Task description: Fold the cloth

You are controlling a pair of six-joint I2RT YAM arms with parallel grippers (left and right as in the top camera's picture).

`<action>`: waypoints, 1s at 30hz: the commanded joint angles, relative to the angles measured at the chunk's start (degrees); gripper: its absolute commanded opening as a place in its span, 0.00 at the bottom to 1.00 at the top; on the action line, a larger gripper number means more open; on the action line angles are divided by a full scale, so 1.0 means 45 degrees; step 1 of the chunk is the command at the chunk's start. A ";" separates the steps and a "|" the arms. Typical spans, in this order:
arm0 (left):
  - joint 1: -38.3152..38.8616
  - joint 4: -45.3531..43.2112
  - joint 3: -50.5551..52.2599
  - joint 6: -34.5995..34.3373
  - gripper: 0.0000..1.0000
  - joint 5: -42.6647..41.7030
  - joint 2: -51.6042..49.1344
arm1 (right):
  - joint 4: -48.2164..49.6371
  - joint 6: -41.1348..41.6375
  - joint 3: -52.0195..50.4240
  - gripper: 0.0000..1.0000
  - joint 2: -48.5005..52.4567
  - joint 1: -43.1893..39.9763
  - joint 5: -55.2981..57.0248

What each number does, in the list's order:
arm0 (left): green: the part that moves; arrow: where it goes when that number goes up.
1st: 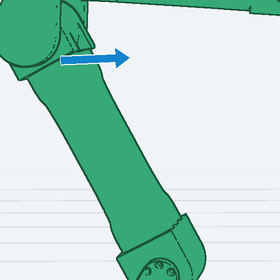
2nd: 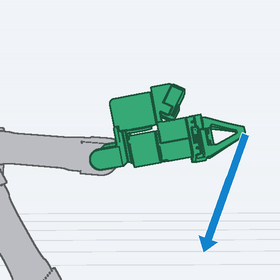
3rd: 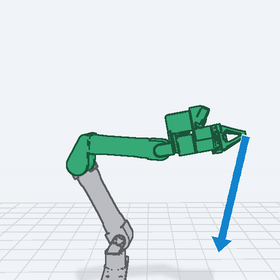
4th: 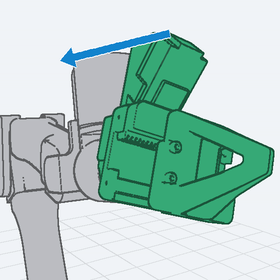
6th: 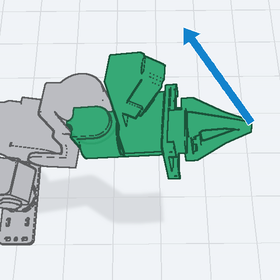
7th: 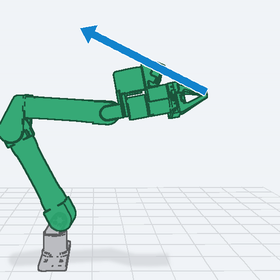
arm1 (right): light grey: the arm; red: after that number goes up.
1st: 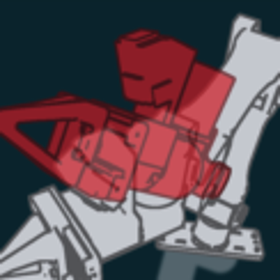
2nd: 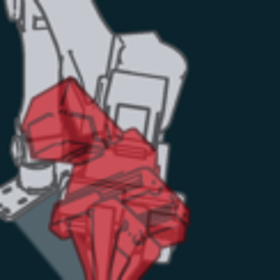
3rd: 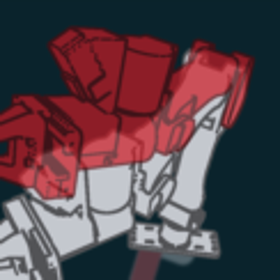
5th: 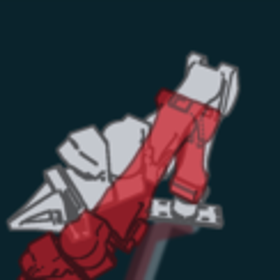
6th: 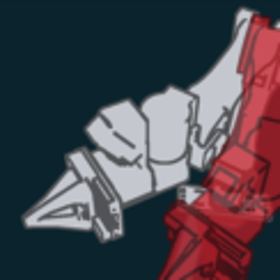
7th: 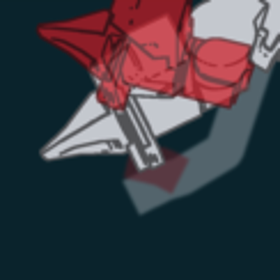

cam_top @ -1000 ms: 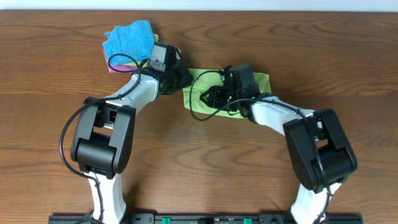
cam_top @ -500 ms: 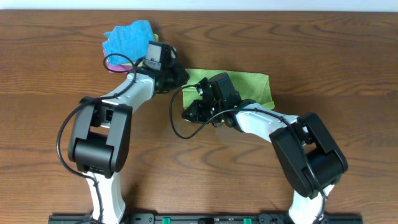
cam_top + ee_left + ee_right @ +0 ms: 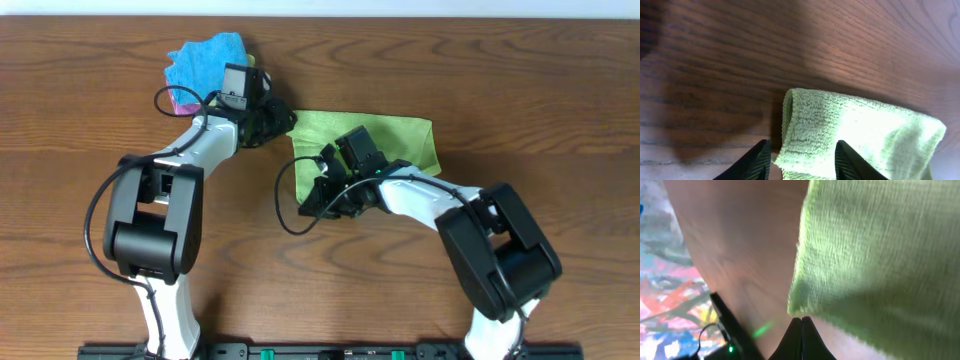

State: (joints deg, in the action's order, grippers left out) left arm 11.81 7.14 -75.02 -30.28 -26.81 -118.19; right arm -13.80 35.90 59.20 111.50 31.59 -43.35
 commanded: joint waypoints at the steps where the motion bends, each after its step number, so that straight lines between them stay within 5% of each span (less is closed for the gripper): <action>1: -0.0321 0.0029 -0.0432 -0.0044 0.45 -0.0602 -0.0044 | -0.1015 -0.0918 0.0146 0.02 -0.1316 0.0092 0.0311; 10: -0.0767 0.0306 -0.1229 -0.0044 0.57 -0.2016 0.0044 | -0.4435 -0.1705 0.0146 0.03 -0.4775 0.0092 0.3536; 16: -0.0840 0.2341 -0.2176 0.0170 0.69 -0.2599 0.0053 | -0.6096 -0.1035 0.0146 0.41 -0.6834 -0.0495 0.7504; 18: -0.0850 0.3113 -0.2497 0.0393 0.72 -0.2900 0.0058 | -0.6562 -0.1039 0.0146 0.46 -0.7101 -0.1039 0.8272; 24: -0.0850 0.5251 -0.2773 0.0495 0.80 -0.4119 0.0058 | -0.7213 -0.1030 0.0141 0.49 -0.7038 -0.3444 0.8233; 30: -0.1103 0.8665 -0.2769 0.2331 0.84 -0.4726 0.0058 | -0.8155 -0.0714 0.0136 0.57 -0.7043 -0.6105 0.6329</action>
State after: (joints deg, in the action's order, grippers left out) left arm 7.92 42.89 -86.70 -25.28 -45.32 -118.19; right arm -49.54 31.70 59.20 79.83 7.97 -10.74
